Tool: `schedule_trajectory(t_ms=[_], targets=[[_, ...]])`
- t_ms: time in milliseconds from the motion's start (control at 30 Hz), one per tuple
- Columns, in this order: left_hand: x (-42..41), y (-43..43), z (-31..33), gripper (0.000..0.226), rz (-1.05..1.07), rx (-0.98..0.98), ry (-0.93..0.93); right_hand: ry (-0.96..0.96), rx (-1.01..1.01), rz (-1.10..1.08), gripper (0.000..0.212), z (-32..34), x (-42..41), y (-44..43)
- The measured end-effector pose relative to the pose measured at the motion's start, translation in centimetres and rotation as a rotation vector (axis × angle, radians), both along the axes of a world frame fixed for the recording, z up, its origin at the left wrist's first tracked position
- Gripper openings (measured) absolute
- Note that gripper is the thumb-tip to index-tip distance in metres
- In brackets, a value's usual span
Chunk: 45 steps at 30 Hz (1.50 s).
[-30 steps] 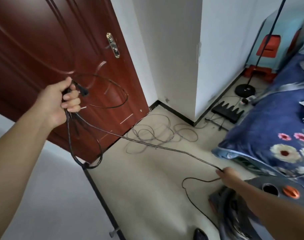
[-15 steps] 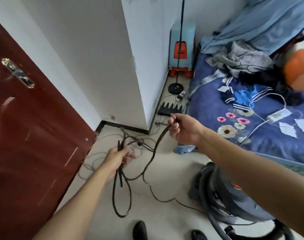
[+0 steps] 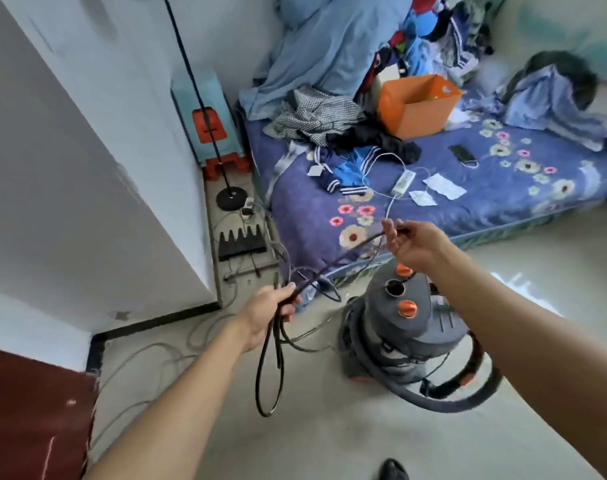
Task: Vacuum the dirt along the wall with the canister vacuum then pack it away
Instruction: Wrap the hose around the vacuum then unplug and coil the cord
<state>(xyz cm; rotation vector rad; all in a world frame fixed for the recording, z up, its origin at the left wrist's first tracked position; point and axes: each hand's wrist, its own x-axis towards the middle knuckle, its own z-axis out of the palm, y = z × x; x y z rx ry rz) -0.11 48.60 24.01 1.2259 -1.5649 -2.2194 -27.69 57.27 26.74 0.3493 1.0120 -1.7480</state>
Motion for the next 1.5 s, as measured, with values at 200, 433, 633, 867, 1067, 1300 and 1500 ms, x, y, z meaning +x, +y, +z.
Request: schedule_trajectory(t_ms=[200, 433, 633, 867, 1067, 1300, 1500], targets=[[-4.3, 0.0, 5.8, 0.033, -0.152, -0.1, 0.027, 0.08, 0.194, 0.272, 0.036, -7.2, -2.3, 9.7], [-7.9, 2.0, 11.2, 0.032, -0.056, 0.069, 0.223, 0.846, 0.712, 1.026, 0.045, -16.5, 4.5, 13.9], [-10.5, 3.4, 14.6, 0.029, -0.012, 0.141, 0.288, 1.251, 0.499, 1.387, 0.05, -18.3, 8.7, 12.7], [-13.4, 4.2, 14.7, 0.031, -0.049, -0.018, 0.153, 1.162, 0.69, 1.113, 0.037, -22.4, -1.6, 22.2], [-18.6, 7.7, 8.0, 0.032, -0.311, -0.303, -0.163, 1.082, 0.751, 0.481, 0.053, -17.9, -10.9, 29.4], [-27.0, 12.1, 1.9, 0.011, -0.924, -0.72, -0.421, 1.492, 0.539, 0.353, 0.018, -10.2, -14.5, 28.3], [-33.7, 14.0, 2.2, 0.012, -1.117, -0.714, -0.311, 1.661, 0.465, 0.729, 0.075, -8.5, -16.9, 24.6]])
